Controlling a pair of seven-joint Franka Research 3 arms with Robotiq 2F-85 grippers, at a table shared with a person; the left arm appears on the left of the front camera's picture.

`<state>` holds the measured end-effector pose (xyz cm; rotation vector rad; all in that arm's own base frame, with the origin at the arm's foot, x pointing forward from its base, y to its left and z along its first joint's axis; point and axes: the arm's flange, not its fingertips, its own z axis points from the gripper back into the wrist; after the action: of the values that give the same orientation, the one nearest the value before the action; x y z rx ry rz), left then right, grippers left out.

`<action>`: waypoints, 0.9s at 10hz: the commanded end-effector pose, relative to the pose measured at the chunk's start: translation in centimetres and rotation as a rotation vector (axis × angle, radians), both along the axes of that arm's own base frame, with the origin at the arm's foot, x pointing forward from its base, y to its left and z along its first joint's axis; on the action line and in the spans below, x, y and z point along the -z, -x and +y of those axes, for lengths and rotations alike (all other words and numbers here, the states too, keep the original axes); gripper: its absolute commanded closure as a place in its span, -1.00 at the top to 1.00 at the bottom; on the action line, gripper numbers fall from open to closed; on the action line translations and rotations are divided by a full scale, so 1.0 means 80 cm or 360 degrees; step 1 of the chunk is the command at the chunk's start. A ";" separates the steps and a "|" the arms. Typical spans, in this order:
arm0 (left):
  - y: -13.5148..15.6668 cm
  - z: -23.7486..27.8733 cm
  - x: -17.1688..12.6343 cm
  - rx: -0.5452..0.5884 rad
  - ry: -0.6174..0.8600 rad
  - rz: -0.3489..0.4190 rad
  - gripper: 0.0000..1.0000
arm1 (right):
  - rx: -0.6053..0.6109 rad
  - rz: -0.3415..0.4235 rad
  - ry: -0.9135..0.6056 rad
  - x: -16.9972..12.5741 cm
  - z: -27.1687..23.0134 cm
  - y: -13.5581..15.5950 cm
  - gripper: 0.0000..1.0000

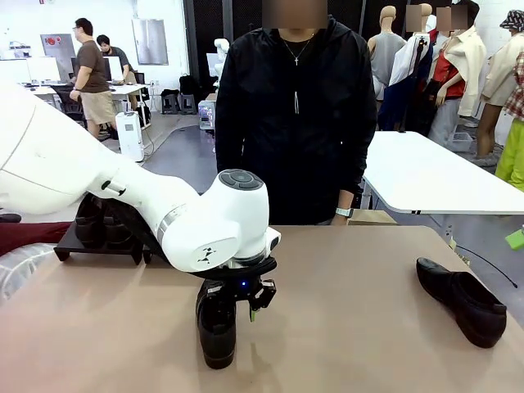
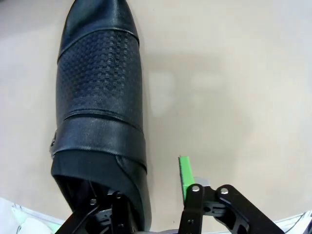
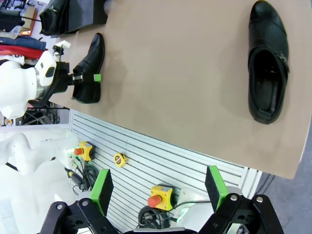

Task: Organize the shoes by placing them on the stand.
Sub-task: Place the Shoe from the middle of the table onto the Shoes Stand.

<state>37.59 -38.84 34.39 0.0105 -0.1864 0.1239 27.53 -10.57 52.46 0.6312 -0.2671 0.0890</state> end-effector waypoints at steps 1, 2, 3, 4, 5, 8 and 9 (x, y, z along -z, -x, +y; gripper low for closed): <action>0.013 0.006 -0.009 -0.0017 -0.0036 -0.0086 -1.00 | -0.0037 -0.0024 -0.0013 0.000 -0.003 0.001 1.00; 0.014 0.007 -0.011 -0.0008 -0.0033 -0.0083 -1.00 | -0.0037 -0.0024 -0.0013 0.000 -0.003 0.001 1.00; 0.014 0.008 -0.012 -0.0016 -0.0030 -0.0078 -1.00 | -0.0037 -0.0024 -0.0013 0.000 -0.003 0.001 1.00; 0.015 0.008 -0.013 -0.0006 -0.0044 -0.0069 -1.00 | -0.0037 -0.0024 -0.0013 0.000 -0.003 0.001 1.00; 0.016 0.007 -0.013 0.0003 -0.0051 -0.0057 -1.00 | -0.0037 -0.0024 -0.0013 0.000 -0.003 0.001 1.00; 0.041 0.014 -0.058 0.0076 0.0017 -0.0083 -1.00 | -0.0037 -0.0024 -0.0013 0.000 -0.003 0.001 1.00; 0.072 0.021 -0.096 0.0243 -0.0017 -0.0115 -1.00 | -0.0037 -0.0024 -0.0013 0.000 -0.003 0.001 1.00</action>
<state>34.55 -38.77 38.57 0.0026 -0.2398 0.0545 27.54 -10.57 52.44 0.6312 -0.2667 0.0893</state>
